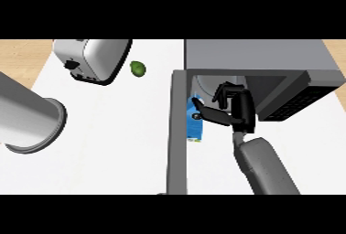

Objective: Pick up the milk, place it into the microwave and close the microwave

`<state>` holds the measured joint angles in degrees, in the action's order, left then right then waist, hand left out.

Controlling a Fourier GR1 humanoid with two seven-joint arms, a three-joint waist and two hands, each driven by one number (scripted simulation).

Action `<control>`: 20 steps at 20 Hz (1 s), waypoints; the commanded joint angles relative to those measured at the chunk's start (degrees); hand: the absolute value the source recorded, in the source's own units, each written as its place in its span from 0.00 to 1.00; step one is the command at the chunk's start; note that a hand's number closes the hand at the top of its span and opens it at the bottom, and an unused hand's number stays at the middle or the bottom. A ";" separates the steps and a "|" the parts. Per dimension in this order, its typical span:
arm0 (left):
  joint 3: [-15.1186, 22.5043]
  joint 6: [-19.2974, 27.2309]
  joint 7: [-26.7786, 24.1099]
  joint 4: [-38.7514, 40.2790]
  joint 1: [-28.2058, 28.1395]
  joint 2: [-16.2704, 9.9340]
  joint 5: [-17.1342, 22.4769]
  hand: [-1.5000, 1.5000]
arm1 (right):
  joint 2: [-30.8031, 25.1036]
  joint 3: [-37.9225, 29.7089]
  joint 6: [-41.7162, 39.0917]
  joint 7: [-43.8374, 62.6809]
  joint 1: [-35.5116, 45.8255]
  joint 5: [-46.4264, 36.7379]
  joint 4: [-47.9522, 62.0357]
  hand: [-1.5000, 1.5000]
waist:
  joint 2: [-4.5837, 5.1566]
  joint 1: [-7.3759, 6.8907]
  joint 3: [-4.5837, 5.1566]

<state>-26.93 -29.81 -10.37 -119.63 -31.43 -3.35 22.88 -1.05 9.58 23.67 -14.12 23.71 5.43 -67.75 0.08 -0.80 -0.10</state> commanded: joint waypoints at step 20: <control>-1.45 -2.28 2.25 3.83 5.72 -0.53 -0.39 0.00 | -4.32 -17.29 -0.08 -30.77 29.75 -0.36 52.50 1.00 | 1.07 -2.62 -0.03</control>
<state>-29.09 -32.31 -9.97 -113.01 -24.99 -4.52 21.74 -3.84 -6.39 21.76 -42.78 50.01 5.87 -20.28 0.90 -2.70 -0.07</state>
